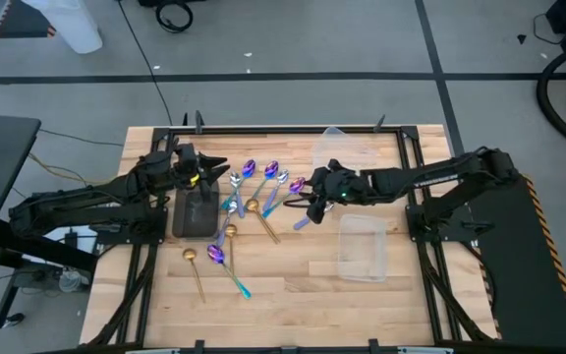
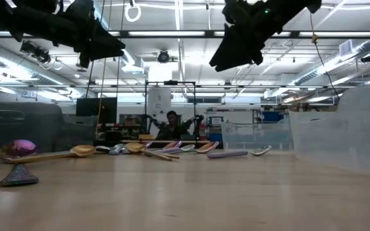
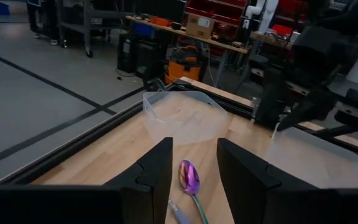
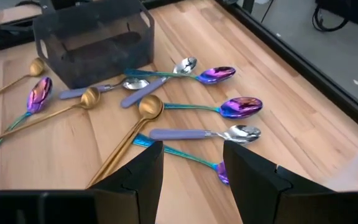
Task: Sort silverware by color (type)
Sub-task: Put the purple spoon into the top transparent bin
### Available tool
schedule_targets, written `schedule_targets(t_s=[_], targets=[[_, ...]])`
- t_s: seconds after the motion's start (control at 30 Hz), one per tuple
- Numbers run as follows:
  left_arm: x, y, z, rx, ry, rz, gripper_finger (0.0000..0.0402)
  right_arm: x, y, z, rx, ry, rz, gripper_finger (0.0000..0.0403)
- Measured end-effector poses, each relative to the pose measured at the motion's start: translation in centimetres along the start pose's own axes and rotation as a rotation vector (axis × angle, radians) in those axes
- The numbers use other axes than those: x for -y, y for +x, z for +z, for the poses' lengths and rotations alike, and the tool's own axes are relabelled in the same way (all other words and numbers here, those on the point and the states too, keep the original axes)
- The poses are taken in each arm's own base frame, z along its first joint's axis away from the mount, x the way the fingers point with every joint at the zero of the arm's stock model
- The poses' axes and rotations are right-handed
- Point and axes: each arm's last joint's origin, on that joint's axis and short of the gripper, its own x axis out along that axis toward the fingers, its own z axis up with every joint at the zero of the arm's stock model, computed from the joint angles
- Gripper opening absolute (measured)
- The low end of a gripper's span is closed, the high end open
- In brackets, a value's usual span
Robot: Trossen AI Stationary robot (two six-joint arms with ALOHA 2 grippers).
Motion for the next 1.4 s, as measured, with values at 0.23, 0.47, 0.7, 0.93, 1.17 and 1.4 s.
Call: schedule_targets(t_s=[0.23,0.47,0.7,0.93,1.17,1.4], targets=[[0.0,0.0,0.0,0.0,0.008,0.0,0.0135,-1.1,2.4,0.2,-0.046,-0.015,0.004,0.0178],[0.0,0.0,0.0,0.0,0.008,0.0,0.0134,-2.6,5.0,0.4,-0.095,-0.026,0.039,0.0178],[0.0,0.0,0.0,-0.001,0.007,0.001,0.0134,-3.6,6.5,-0.8,-0.34,-0.112,0.114,0.0178],[0.0,0.0,0.0,0.001,0.007,0.0,0.0135,-3.3,7.6,-3.9,-0.648,-0.295,0.117,0.0178],[0.0,0.0,0.0,0.001,0.007,0.0,0.0135,-2.2,9.0,-5.4,-0.749,-0.403,0.079,0.0178],[0.0,0.0,0.0,0.001,0.007,0.0,0.0134,-1.4,9.2,-5.1,-0.753,-0.447,0.099,0.0178]])
